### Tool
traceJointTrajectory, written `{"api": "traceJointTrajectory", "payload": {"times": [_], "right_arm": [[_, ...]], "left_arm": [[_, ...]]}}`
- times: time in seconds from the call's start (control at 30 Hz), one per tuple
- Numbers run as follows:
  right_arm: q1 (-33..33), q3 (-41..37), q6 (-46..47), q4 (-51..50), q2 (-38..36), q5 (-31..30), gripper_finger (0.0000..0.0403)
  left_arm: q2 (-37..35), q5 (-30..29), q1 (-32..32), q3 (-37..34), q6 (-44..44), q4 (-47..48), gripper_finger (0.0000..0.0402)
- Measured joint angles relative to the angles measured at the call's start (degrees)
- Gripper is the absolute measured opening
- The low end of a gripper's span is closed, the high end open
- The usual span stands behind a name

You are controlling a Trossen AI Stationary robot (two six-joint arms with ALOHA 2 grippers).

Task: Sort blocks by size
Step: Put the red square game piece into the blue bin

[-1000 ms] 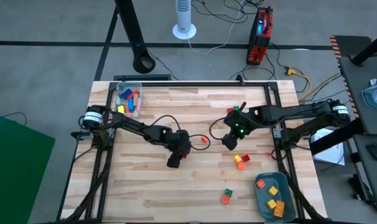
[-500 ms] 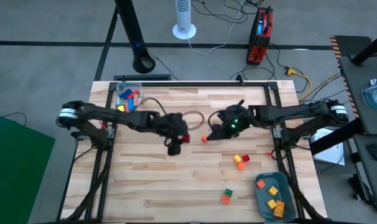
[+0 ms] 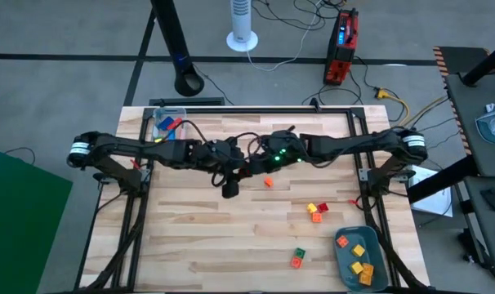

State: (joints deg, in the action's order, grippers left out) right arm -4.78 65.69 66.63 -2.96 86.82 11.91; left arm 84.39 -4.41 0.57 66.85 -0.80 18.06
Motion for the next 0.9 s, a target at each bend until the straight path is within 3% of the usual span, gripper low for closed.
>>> {"api": "traceJointTrajectory", "payload": {"times": [0.33, 0.73, 0.9], "right_arm": [[0.01, 7.33, -2.21, -0.5, 5.05, 0.54, 0.0267], [0.03, 7.54, -2.92, -4.5, 4.81, 0.1, 0.0113], [0.03, 7.56, -3.02, -5.17, 4.76, 0.02, 0.0105]], "left_arm": [[-0.1, 0.4, 0.91, 0.72, 0.06, 0.12, 0.0132], [-0.21, -0.84, 0.75, 0.61, 0.48, 0.86, 0.0141], [-0.23, -1.52, 0.77, 0.61, -0.58, 0.86, 0.0143]]}}
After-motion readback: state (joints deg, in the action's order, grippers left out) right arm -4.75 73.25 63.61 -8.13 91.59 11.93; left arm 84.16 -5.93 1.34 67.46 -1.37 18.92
